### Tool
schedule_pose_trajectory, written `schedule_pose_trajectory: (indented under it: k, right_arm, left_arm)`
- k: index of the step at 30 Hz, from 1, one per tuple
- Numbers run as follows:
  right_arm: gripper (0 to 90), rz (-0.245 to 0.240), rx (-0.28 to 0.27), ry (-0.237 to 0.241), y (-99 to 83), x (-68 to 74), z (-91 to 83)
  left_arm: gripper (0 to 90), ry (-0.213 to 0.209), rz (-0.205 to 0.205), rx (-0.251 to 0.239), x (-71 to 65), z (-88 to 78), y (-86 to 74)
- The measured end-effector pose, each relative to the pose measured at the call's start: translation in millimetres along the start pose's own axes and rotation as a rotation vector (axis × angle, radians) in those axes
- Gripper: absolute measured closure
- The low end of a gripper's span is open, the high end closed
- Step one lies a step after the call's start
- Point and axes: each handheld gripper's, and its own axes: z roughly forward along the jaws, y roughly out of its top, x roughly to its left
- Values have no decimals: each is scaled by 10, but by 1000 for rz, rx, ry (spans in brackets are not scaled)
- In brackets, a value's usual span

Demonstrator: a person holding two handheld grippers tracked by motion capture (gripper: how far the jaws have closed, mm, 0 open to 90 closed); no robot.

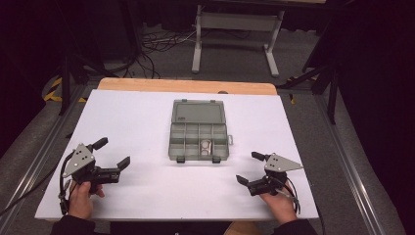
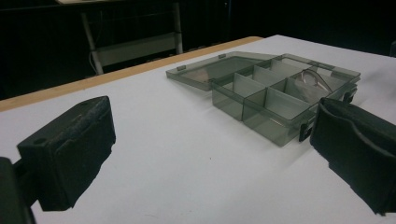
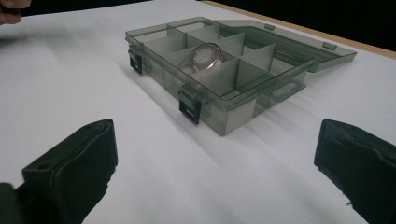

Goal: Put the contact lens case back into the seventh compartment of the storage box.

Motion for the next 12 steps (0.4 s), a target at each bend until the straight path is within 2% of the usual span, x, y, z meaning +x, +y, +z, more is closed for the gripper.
schedule_pose_trajectory:
  k: [6, 12]
  right_arm:
    - [6, -2, 39, -13, 27, -11, 9]
    - [6, -13, 39, -14, 39, -4, 5]
  left_arm:
    - [11, -1, -23, -4, 26, -6, -21]
    - [12, 4, -3, 4, 16, 5, -26]
